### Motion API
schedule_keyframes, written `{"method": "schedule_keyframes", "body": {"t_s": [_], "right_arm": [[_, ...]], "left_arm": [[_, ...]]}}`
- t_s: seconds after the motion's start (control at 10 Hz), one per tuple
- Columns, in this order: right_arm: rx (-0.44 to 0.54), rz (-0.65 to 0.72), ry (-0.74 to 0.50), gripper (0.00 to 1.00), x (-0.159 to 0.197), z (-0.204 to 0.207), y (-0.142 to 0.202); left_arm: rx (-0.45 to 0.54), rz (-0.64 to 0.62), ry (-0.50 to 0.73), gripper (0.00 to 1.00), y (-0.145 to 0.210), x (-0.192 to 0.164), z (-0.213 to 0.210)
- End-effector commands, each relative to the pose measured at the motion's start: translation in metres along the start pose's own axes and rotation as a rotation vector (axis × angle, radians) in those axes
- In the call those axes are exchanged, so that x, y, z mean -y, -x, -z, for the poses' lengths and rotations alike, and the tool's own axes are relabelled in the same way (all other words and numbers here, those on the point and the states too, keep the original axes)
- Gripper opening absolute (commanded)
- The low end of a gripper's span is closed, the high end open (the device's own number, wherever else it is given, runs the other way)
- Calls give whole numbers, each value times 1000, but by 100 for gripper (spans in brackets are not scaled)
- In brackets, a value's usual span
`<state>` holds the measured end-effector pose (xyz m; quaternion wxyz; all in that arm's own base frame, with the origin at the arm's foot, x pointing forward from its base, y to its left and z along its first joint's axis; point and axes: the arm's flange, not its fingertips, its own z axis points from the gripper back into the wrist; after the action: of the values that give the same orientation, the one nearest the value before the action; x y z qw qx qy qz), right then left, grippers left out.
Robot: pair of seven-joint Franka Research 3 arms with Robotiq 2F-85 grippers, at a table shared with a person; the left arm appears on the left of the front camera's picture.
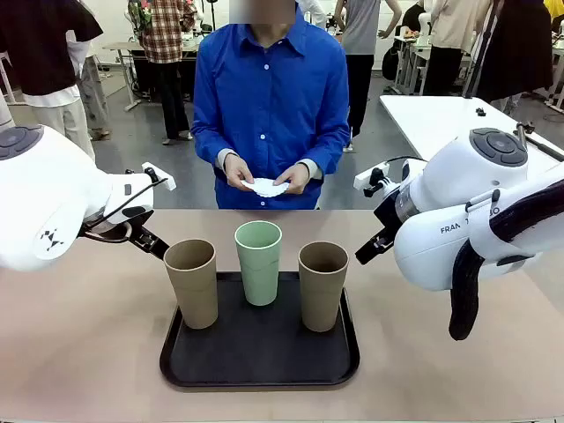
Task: Place coasters on the table and set cups on them.
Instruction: Pick up one Reusable plastic cup and place it on a coaster set by the human.
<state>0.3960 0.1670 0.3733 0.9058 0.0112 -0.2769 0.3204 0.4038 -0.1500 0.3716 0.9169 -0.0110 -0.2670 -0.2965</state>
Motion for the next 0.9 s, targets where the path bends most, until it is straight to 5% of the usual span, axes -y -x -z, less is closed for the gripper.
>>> {"method": "schedule_keyframes", "body": {"t_s": [0.0, 0.8], "right_arm": [[0, 0, 0, 100, 0, 0, 0], [0, 0, 0, 100, 0, 0, 0]], "left_arm": [[0, 0, 0, 100, 0, 0, 0], [0, 0, 0, 100, 0, 0, 0]]}}
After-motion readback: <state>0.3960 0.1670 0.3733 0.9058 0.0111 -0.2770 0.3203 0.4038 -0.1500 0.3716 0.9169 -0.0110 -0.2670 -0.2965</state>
